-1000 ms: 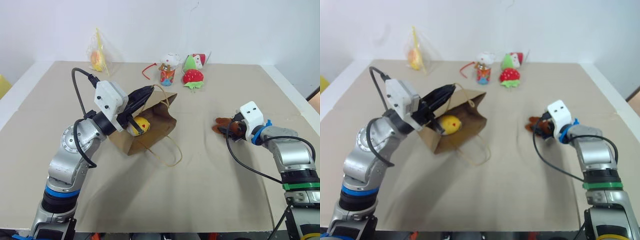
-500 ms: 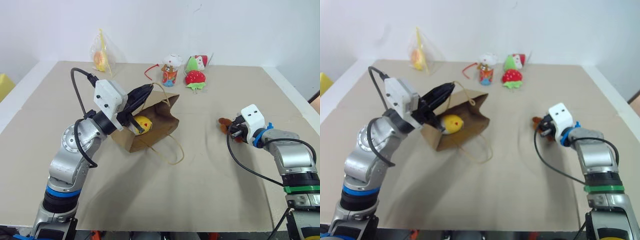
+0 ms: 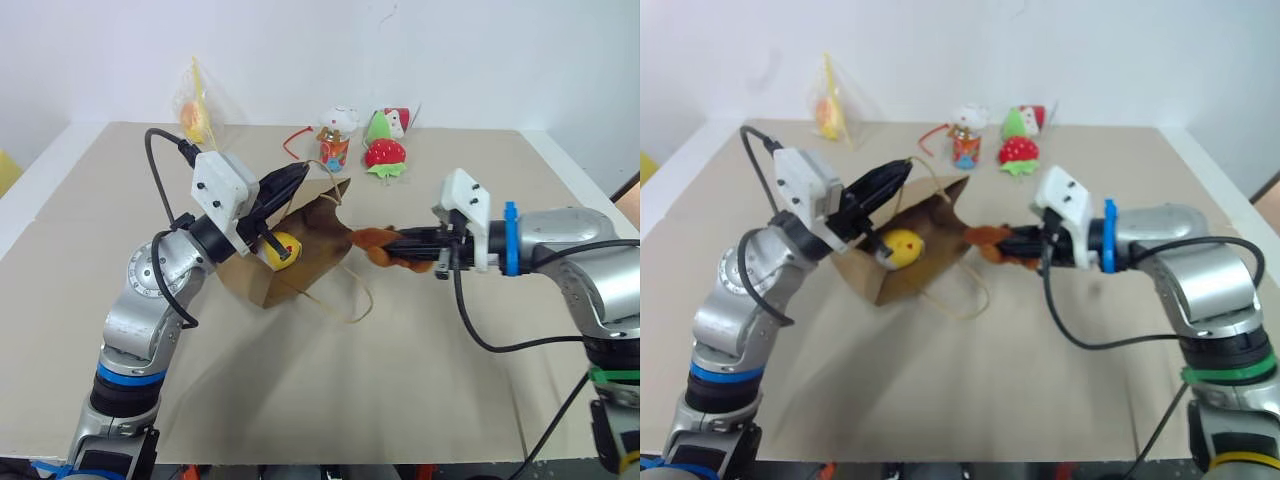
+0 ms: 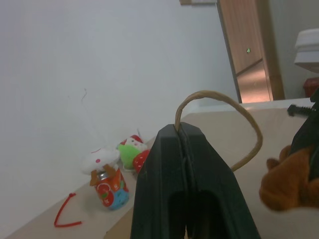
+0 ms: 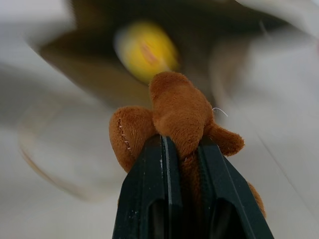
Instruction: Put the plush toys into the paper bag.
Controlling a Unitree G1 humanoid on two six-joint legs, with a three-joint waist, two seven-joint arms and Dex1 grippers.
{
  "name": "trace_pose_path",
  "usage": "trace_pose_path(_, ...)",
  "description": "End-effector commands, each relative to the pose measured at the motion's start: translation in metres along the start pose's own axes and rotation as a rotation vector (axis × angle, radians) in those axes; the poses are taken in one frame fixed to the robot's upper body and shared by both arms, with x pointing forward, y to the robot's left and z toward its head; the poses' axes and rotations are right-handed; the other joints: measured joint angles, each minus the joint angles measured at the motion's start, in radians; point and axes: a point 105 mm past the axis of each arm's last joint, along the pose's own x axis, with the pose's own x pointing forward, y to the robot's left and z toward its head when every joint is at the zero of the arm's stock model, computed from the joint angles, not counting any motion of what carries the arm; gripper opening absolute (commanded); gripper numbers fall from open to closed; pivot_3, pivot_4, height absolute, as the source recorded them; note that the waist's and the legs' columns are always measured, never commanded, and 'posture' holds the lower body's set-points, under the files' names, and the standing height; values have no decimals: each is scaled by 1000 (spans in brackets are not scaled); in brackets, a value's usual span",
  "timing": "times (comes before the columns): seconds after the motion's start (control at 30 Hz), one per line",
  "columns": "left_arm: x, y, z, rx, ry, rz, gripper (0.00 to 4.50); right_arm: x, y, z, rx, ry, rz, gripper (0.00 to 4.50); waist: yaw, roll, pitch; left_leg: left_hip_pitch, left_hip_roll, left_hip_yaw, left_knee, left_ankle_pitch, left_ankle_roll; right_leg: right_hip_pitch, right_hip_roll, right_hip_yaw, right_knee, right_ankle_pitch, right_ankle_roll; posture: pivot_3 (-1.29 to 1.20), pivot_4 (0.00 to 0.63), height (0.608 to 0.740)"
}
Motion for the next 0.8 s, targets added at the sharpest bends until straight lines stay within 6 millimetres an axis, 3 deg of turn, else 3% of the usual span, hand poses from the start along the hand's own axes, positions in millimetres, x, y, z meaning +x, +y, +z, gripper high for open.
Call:
trace_pose_path(0.03, 2, 1, 10, 20, -32, 5, 0, 20, 1, 9, -41, -28, -17, 135, 1, 0, 0, 0, 0, 0, 0, 0, 0, 0, -1, 0, 0, 0, 0, 0, 150, 740)
trace_pose_path(0.27, 0, 3, 11, 29, -29, 18, 0, 69, -4, 21, -93, -96, -68, 135, 1, 0, 0, -2, -2, 2, 0, 0, 0, -1, -4, 1, 0, 0, 1, 0, 150, 740)
trace_pose_path(0.47, -1, 1, 12, 29, -29, 19, 0, 96, -23, 33, -186, -131, -140, 135, 1, 0, 0, -2, -1, 1, 0, 0, 0, -2, -3, 0, 0, 0, 1, 0, 150, 740)
trace_pose_path(0.63, -2, 1, 12, 30, -26, 22, 0, 116, -20, 19, -208, -108, -124, 135, 1, 0, 0, -2, -1, 1, 0, 0, 0, -2, -3, 0, 0, 0, 0, 0, 150, 740)
trace_pose_path(0.77, -2, 1, 12, 31, -25, 27, 0, 119, -19, 15, -184, -117, -115, 135, 1, 0, 0, -3, -1, 1, -1, 0, 0, -2, -3, 0, 0, 0, 0, 0, 150, 740)
trace_pose_path(0.8, -2, 1, 12, 31, -25, 28, 0, 119, -19, 15, -174, -122, -110, 1133, 1, 0, 0, -3, -1, 1, -1, 0, 0, -2, -3, 0, 0, 0, 0, 0, 150, 740)
